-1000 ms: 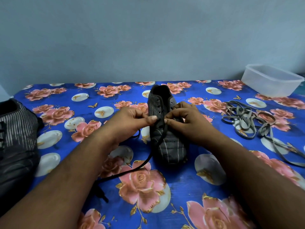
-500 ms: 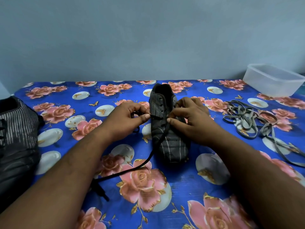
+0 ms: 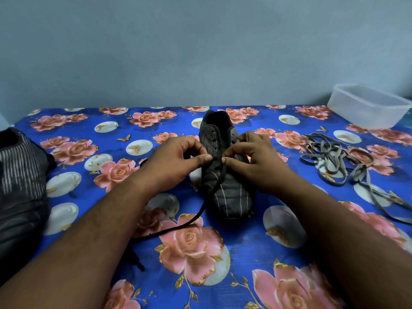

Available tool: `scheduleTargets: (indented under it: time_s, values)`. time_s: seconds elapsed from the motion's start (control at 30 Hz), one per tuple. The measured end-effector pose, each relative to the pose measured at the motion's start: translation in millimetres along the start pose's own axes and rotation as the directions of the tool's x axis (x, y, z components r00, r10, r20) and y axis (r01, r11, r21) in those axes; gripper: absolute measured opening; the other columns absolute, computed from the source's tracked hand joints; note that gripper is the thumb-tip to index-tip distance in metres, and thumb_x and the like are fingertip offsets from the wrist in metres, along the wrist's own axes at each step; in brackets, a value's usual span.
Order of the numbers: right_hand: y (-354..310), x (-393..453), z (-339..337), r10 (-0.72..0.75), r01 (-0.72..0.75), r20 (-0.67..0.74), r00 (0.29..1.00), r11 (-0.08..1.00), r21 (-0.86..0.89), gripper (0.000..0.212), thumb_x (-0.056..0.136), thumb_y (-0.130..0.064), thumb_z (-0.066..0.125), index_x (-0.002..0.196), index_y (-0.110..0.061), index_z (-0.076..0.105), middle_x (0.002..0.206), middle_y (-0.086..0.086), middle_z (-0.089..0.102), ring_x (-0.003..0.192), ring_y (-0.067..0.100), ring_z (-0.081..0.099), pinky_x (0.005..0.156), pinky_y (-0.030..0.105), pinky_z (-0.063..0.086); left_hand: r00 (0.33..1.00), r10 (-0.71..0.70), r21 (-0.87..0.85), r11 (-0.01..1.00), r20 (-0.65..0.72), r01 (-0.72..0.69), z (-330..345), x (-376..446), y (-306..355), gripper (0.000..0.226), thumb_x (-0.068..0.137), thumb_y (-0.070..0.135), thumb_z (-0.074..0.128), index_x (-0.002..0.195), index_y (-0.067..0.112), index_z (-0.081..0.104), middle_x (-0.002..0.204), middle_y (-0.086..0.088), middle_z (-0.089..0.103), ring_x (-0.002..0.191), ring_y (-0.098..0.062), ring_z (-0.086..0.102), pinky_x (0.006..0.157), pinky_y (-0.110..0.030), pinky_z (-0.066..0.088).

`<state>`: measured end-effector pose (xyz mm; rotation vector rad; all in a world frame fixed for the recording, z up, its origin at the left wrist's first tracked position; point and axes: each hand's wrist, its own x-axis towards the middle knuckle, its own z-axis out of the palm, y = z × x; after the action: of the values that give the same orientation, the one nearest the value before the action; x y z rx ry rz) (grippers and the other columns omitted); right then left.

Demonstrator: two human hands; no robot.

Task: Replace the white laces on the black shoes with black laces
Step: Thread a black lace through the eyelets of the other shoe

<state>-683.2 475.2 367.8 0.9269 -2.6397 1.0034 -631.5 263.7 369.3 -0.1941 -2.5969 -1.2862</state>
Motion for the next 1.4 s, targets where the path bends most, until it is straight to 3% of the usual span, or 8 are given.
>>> scheduleTargets:
  time_s: [0.23, 0.4, 0.63, 0.83, 0.93, 1.03, 1.3, 1.4]
  values:
    - [-2, -1, -15, -0.135, 0.134, 0.021, 0.991, 0.924, -0.358, 0.045, 0.077, -0.064, 0.035, 0.088, -0.036, 0.070, 0.108, -0.007, 0.047, 0.123, 0.023, 0.033, 0.095, 0.038, 0.020, 0.999, 0.038, 0.180, 0.983, -0.012, -0.035, -3, 2, -4, 0.018, 0.090, 0.035, 0.075, 0.074, 0.036, 0.066, 0.075, 0.027, 0.064, 0.069, -0.001, 0.054, 0.069, -0.029, 0.045]
    - [-2, 0, -13, -0.088, 0.114, 0.098, 0.991, 0.946, -0.303, 0.046, 0.084, -0.062, 0.036, 0.100, -0.039, 0.073, 0.119, -0.007, 0.048, 0.128, 0.020, 0.028, 0.101, 0.041, 0.019, 0.992, 0.124, 0.258, 0.960, -0.033, -0.111, -7, -1, -6, 0.016, 0.083, 0.059, 0.063, 0.085, 0.043, 0.062, 0.081, 0.022, 0.065, 0.078, -0.004, 0.057, 0.087, -0.047, 0.047]
    - [-2, 1, -14, -0.017, 0.042, 0.159, 0.987, 0.987, -0.155, 0.016, 0.095, -0.044, 0.063, 0.104, -0.035, 0.074, 0.111, -0.008, 0.047, 0.111, 0.010, 0.026, 0.106, 0.040, 0.025, 0.960, 0.278, 0.314, 0.910, 0.025, -0.272, -11, 2, -14, 0.026, 0.087, 0.062, 0.057, 0.090, 0.036, 0.060, 0.077, 0.012, 0.068, 0.078, -0.018, 0.063, 0.083, -0.051, 0.049]
    - [-6, 2, -16, 0.071, -0.062, 0.123, 0.990, 0.995, -0.075, 0.021, 0.089, -0.041, 0.065, 0.073, -0.050, 0.055, 0.103, -0.007, 0.050, 0.109, 0.015, 0.032, 0.108, 0.049, 0.032, 0.992, -0.082, -0.076, 0.993, 0.094, 0.089, -4, -2, -3, 0.039, 0.093, 0.053, 0.059, 0.083, 0.016, 0.064, 0.062, 0.007, 0.061, 0.056, -0.009, 0.052, 0.061, -0.033, 0.044]
    - [-6, 1, -19, 0.092, -0.087, 0.103, 0.990, 0.995, -0.052, 0.018, 0.086, -0.043, 0.067, 0.075, -0.051, 0.057, 0.106, -0.003, 0.053, 0.114, 0.020, 0.036, 0.108, 0.051, 0.032, 0.947, -0.291, -0.009, 0.956, 0.135, 0.295, -2, -4, 1, 0.065, 0.093, 0.069, 0.040, 0.070, 0.016, 0.070, 0.055, 0.004, 0.052, 0.052, -0.014, 0.042, 0.056, -0.028, 0.033]
    - [-8, 0, -18, 0.071, -0.067, 0.091, 0.993, 0.997, -0.044, 0.018, 0.086, -0.045, 0.071, 0.076, -0.052, 0.058, 0.105, -0.004, 0.052, 0.112, 0.019, 0.035, 0.107, 0.051, 0.033, 0.918, -0.377, -0.120, 0.913, 0.122, 0.391, 1, -4, 7, 0.060, 0.097, 0.062, 0.049, 0.070, 0.014, 0.075, 0.048, 0.005, 0.044, 0.047, -0.013, 0.036, 0.053, -0.028, 0.028]
    - [-10, -1, -12, 0.105, -0.112, 0.111, 0.988, 0.992, 0.061, 0.020, 0.092, -0.040, 0.070, 0.078, -0.050, 0.060, 0.094, -0.009, 0.050, 0.114, 0.018, 0.037, 0.101, 0.039, 0.035, 0.907, -0.365, -0.232, 0.882, 0.211, 0.409, -11, -9, 12, 0.030, 0.093, 0.041, 0.068, 0.073, 0.018, 0.070, 0.047, 0.016, 0.048, 0.041, 0.001, 0.039, 0.051, -0.021, 0.034]
    - [-12, -2, -8, 0.124, -0.128, 0.101, 0.987, 0.991, 0.037, 0.019, 0.090, -0.040, 0.070, 0.076, -0.049, 0.061, 0.094, -0.009, 0.050, 0.113, 0.019, 0.036, 0.104, 0.046, 0.036, 0.977, -0.182, -0.109, 0.975, 0.113, 0.195, -15, -6, 5, 0.031, 0.092, 0.041, 0.069, 0.076, 0.014, 0.067, 0.060, 0.010, 0.056, 0.056, -0.005, 0.047, 0.057, -0.022, 0.040]
